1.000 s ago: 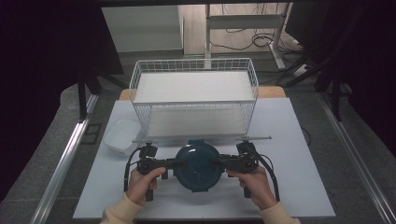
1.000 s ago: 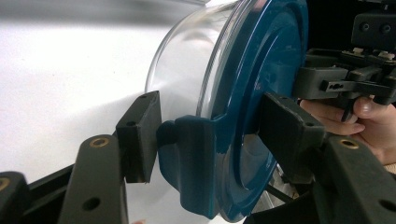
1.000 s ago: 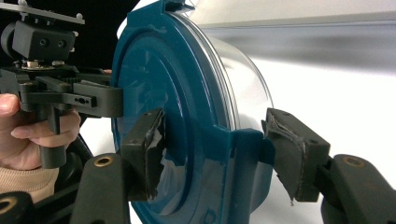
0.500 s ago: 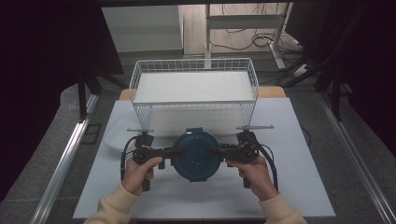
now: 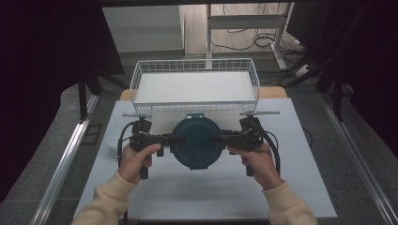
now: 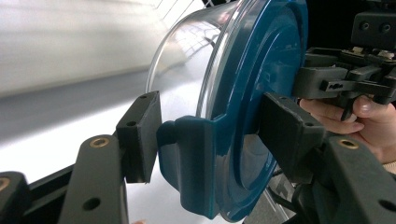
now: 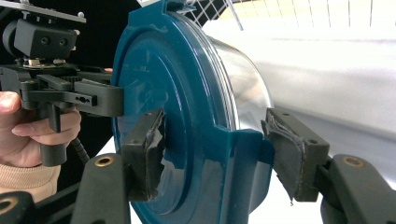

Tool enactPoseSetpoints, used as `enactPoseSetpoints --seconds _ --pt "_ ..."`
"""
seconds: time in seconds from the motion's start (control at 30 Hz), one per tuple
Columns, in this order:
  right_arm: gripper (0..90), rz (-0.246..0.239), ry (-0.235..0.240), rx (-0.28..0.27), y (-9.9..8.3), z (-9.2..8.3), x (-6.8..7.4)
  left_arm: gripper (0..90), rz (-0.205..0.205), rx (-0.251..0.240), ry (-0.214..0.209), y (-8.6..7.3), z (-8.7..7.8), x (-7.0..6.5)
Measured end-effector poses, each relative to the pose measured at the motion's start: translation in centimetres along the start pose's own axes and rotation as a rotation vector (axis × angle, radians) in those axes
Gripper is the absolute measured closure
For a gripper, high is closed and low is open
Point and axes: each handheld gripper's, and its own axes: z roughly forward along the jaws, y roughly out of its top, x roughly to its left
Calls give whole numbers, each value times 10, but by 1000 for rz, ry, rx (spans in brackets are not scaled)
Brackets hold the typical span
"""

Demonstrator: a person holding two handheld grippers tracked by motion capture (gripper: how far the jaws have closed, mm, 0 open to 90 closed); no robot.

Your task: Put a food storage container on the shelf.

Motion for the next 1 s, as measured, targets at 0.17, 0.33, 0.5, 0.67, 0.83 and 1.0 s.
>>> enactPoseSetpoints --seconds 0.17,0.33,0.5,0.67,0.83,1.0 --pt "398 -20 0 -15 13 -3 8 399 21 -11 4 11 -8 -6" --pt "399 -33 3 -21 24 -5 12 400 33 -13 7 20 -13 -9" --pt "399 -44 3 -24 33 -7 16 400 39 -20 6 28 -17 -12" --pt "399 -54 3 -33 43 -9 20 400 49 -28 6 38 -21 -16" --pt "399 -67 2 -42 55 -13 24 400 66 -35 7 50 -27 -22" --pt "400 -71 7 -48 66 -16 27 399 83 -36 16 62 -30 -27"
